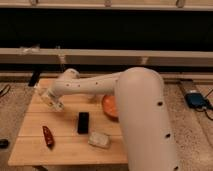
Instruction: Stand the bottle upright
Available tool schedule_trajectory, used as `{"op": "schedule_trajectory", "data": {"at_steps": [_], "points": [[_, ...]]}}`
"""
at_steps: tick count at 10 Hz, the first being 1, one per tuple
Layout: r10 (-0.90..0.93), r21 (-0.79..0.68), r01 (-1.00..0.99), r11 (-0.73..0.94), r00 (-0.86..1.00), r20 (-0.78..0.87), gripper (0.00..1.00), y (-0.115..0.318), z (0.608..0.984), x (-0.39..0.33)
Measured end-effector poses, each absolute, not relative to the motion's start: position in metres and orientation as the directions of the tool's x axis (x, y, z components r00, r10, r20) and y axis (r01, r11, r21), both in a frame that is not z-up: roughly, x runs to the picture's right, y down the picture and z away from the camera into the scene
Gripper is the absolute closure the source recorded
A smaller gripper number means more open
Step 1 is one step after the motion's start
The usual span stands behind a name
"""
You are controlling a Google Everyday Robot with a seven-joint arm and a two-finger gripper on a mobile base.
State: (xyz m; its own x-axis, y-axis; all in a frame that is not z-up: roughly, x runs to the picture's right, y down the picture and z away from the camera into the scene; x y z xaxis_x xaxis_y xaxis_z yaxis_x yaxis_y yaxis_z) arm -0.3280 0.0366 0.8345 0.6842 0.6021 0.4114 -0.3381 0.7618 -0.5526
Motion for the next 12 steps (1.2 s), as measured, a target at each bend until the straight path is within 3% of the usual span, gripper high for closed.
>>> {"op": "schedule_trajectory", "data": {"at_steps": [12], "points": [[0.717, -0.584, -0.419, 0.695, 0.466, 0.518, 1.00, 0.018, 0.842, -0.324]]}}
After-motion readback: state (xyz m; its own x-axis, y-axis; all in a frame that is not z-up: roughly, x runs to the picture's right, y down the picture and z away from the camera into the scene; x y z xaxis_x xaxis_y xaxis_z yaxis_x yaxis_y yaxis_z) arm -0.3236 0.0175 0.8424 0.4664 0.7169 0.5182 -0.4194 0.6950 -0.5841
